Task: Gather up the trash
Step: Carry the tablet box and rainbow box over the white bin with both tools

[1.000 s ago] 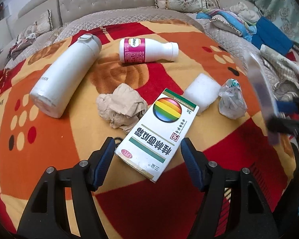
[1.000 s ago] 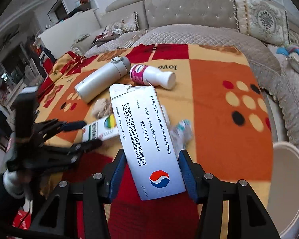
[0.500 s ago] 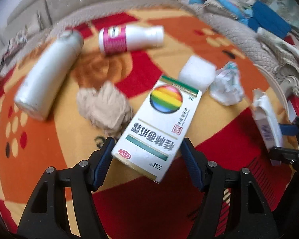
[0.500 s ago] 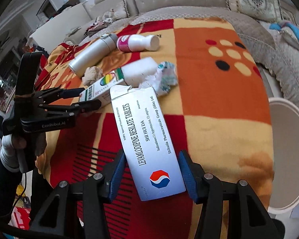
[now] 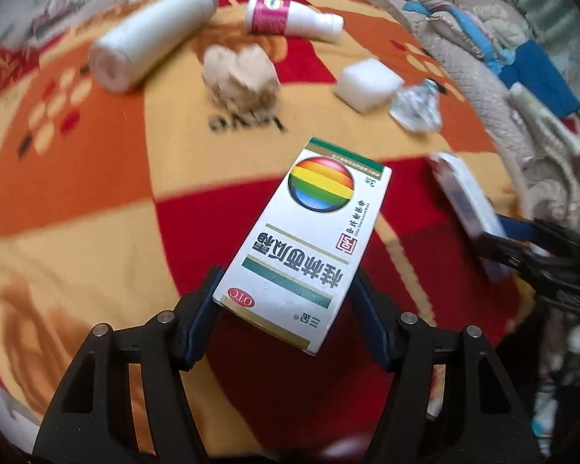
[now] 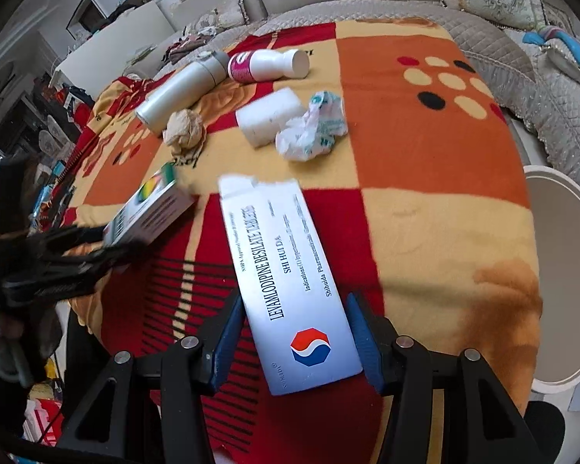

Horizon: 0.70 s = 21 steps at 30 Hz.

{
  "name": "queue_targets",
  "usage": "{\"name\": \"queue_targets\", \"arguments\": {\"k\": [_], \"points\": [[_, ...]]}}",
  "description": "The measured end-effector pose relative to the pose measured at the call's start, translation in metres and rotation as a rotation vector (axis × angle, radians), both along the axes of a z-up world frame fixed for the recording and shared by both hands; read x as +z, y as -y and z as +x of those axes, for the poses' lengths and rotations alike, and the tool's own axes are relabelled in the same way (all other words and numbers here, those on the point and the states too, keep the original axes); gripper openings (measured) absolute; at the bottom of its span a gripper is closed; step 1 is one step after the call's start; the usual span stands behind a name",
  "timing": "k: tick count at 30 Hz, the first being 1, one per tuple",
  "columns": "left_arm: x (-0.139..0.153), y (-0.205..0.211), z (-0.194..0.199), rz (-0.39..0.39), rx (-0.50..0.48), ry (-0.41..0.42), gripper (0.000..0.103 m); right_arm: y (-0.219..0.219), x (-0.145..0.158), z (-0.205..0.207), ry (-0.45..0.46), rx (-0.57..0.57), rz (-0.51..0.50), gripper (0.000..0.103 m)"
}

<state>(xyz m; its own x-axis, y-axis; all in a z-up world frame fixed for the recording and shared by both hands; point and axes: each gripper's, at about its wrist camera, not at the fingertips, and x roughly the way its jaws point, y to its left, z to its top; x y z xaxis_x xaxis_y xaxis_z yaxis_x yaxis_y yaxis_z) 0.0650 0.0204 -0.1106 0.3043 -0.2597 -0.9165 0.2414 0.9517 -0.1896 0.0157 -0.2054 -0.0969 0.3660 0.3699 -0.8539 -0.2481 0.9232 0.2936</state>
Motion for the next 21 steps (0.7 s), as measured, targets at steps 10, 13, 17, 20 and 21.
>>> {"name": "queue_targets", "arguments": {"k": [10, 13, 17, 20, 21], "points": [[0.022, 0.02, -0.014, 0.011, -0.105, 0.087, 0.065, -0.005, 0.001, 0.0, -0.003, -0.015, -0.011, 0.055], [0.015, 0.03, -0.005, 0.05, -0.123, 0.093, 0.065, -0.007, 0.001, -0.001, 0.004, -0.007, -0.029, 0.055], [0.002, 0.042, 0.005, 0.082, -0.146, 0.076, 0.065, -0.014, -0.001, 0.001, 0.011, 0.011, -0.07, 0.055], [-0.007, 0.045, 0.011, 0.121, -0.127, 0.065, 0.064, -0.021, -0.002, 0.003, 0.033, 0.026, -0.114, 0.055], [-0.009, 0.043, 0.012, 0.112, -0.104, 0.061, 0.064, -0.023, -0.002, 0.004, 0.04, 0.03, -0.123, 0.055]]}}
